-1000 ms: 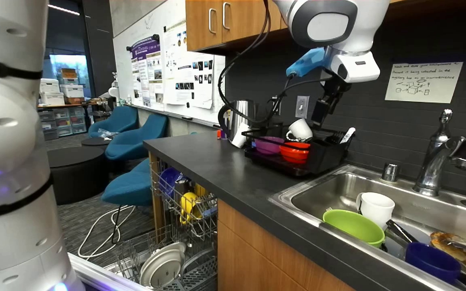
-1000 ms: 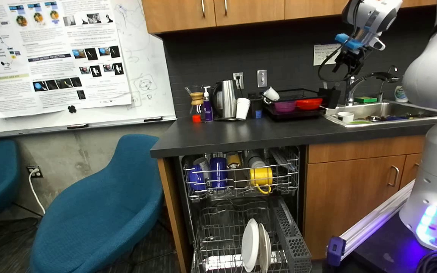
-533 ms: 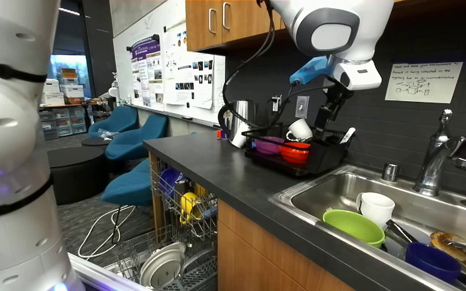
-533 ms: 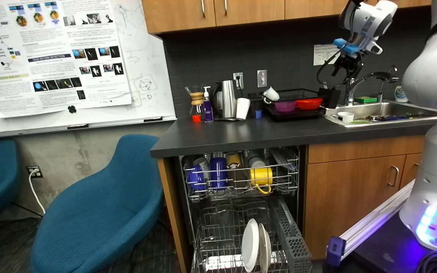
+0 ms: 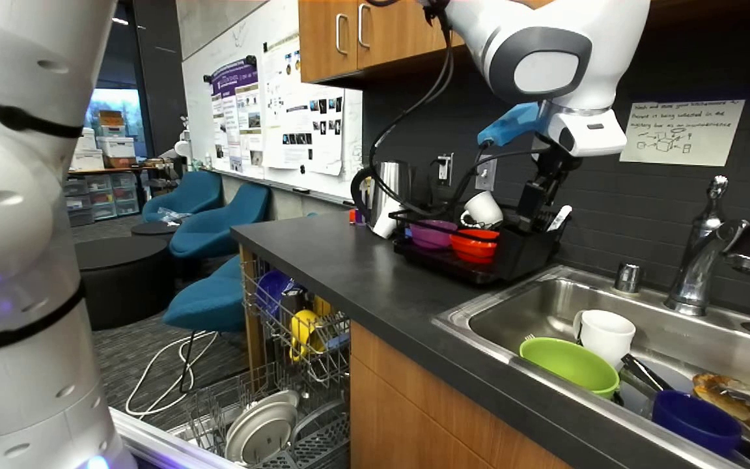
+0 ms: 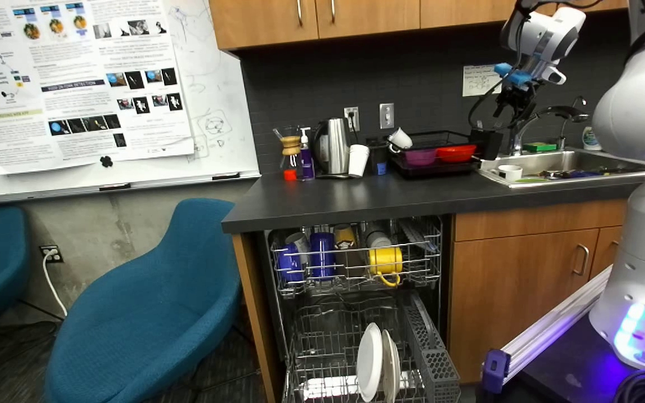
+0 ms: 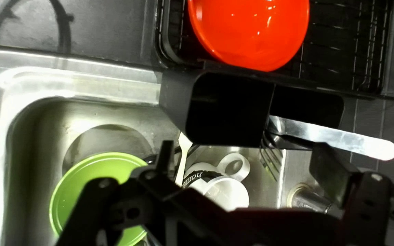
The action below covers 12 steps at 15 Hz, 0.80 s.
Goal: Put the fork on the counter
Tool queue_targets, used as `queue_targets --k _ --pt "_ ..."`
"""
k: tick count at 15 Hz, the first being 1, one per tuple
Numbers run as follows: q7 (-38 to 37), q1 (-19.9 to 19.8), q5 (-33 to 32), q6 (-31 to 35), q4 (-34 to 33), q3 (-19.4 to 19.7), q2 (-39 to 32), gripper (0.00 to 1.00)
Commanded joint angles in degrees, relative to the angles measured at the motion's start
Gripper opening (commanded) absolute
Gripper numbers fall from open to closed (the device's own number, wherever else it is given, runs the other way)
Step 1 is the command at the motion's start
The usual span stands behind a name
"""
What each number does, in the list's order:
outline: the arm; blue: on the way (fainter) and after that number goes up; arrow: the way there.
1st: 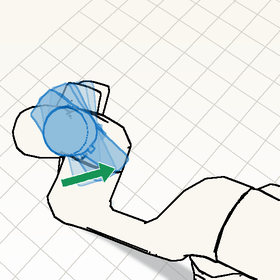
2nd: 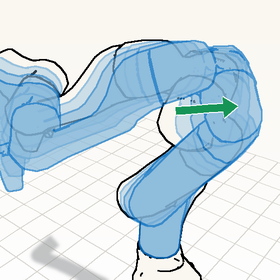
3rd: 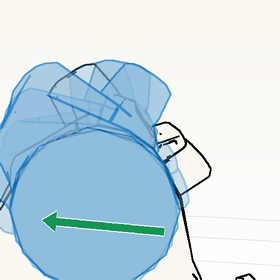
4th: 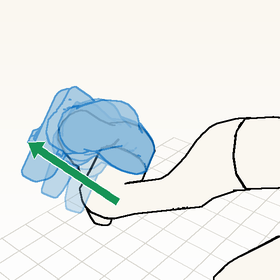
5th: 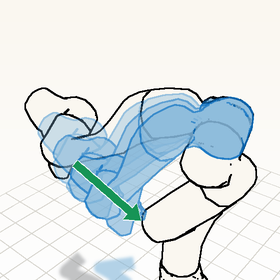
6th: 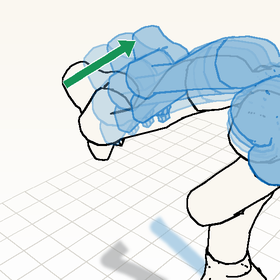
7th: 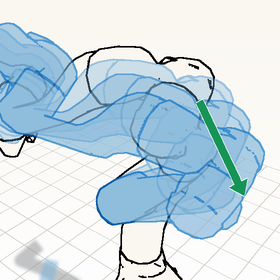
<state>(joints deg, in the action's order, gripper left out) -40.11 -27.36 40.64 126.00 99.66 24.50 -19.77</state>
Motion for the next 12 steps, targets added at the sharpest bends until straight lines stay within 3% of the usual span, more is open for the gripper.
queue_targets --k 1,4,6,7,9,12 --pt "-2.09 -0.86 -0.75 -0.60 -2.62 -0.25 -1.61 1.00" --pt "-2.62 -0.96 -0.86 -0.62 -3.44 -0.42 -2.28 1.00" --pt "-2.70 -0.97 -0.87 -0.69 -3.78 -0.54 -2.54 0.94" --pt "-2.67 -0.96 -0.84 -0.62 -3.83 -0.60 -2.63 0.75" --pt "-2.62 -0.93 -0.93 -0.62 -4.05 -0.67 -2.78 0.65" --pt "-2.63 -0.93 -1.08 -0.61 -4.34 -0.72 -3.04 0.42"
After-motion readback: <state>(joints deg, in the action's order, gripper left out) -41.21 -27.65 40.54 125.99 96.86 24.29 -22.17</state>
